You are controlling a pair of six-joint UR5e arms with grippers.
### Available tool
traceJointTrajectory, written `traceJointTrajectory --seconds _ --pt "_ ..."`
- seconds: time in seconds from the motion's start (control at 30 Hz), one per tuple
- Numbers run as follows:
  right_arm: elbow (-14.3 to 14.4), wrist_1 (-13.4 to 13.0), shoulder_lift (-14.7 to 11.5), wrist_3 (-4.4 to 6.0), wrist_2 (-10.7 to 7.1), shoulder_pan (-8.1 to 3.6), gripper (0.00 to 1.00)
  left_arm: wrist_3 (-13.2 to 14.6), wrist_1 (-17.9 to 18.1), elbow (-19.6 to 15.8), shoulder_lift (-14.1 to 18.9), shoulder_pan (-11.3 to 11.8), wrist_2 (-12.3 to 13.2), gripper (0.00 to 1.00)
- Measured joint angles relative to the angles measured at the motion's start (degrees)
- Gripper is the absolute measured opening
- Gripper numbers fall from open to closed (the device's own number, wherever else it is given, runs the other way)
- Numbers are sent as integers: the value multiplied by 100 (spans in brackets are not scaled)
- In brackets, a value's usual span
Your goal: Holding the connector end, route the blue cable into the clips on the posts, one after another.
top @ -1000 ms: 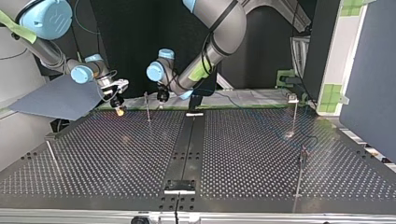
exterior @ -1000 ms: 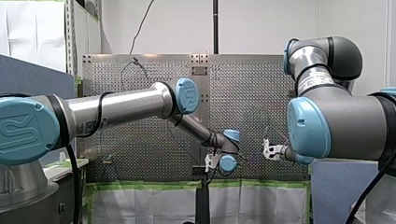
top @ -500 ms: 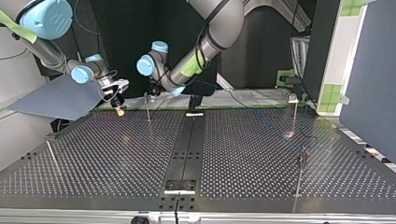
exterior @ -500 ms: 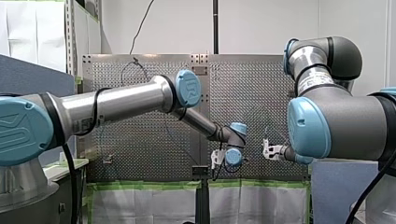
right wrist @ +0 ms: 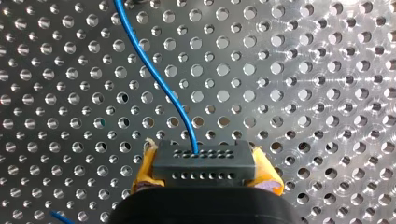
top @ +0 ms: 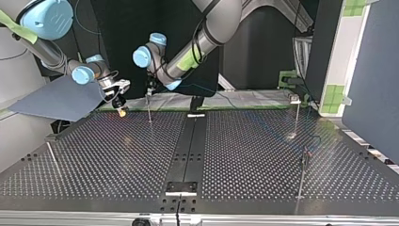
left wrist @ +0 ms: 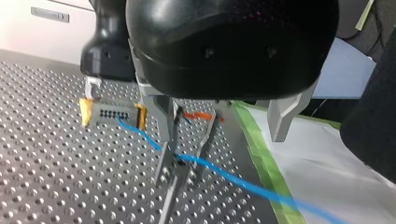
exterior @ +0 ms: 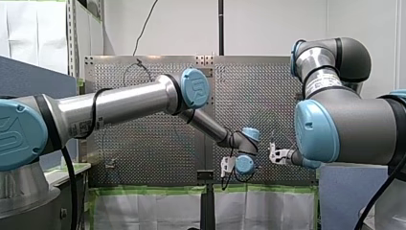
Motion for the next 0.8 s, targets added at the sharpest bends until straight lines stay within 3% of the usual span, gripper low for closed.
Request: traceJointTrajectory --seconds 0.8 --pt "-1 21 0 8 39 -21 0 -89 68 -6 65 -164 -214 98"
